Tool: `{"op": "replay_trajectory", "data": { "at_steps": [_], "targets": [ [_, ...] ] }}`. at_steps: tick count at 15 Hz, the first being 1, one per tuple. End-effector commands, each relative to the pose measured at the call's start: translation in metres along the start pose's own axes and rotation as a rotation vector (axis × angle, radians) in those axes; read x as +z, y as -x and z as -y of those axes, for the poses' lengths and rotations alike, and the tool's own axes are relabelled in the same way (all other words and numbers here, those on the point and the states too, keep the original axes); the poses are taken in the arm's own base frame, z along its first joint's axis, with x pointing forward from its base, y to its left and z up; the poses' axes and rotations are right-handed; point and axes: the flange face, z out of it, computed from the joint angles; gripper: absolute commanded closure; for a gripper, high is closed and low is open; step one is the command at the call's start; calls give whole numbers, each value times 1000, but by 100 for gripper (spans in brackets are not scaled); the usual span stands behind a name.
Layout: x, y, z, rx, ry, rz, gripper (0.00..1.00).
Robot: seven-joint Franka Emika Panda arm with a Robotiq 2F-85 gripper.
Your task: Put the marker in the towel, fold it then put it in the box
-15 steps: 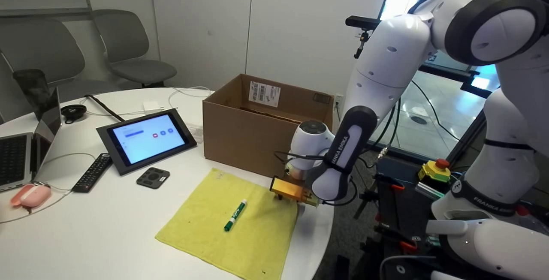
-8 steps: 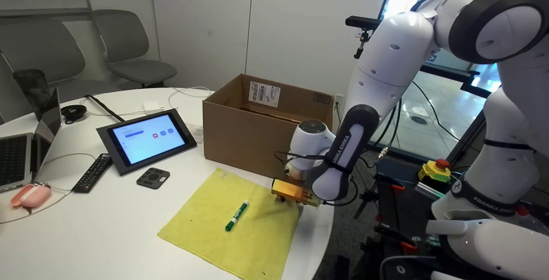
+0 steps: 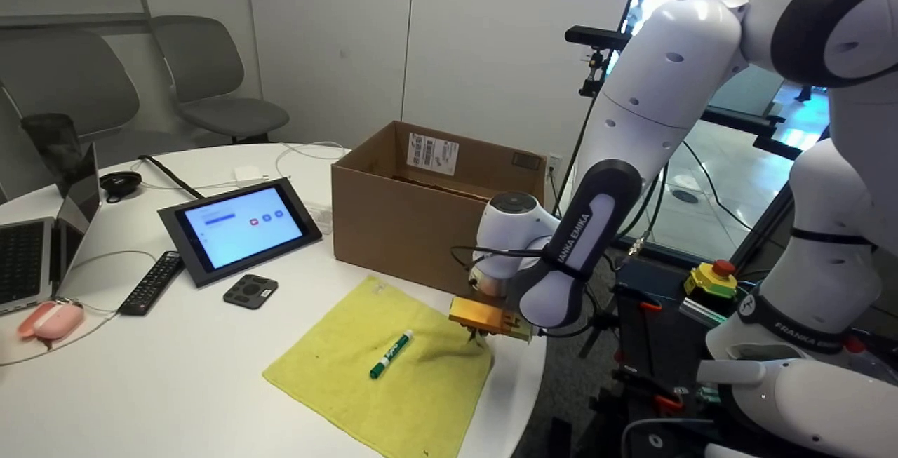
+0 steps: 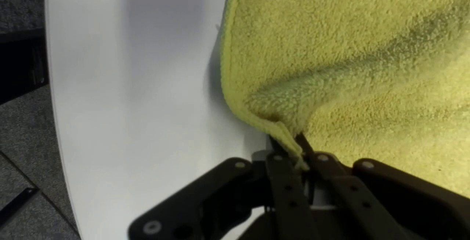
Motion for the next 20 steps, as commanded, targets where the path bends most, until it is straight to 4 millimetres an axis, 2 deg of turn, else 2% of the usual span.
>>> {"op": "replay_trajectory", "data": {
  "at_steps": [1, 5, 9, 11, 17, 20],
  "targets": [
    [-13, 6, -6, -8, 14, -1, 93],
    [-24, 3, -2, -1, -4, -16, 96],
    [-42, -5, 18, 54, -56, -40, 96],
    [-51, -5, 33, 86, -84, -45, 96],
    [-79, 12, 91, 184, -196, -61, 97],
    [-84, 15, 120, 264, -238, -58, 96]
  ]
}}
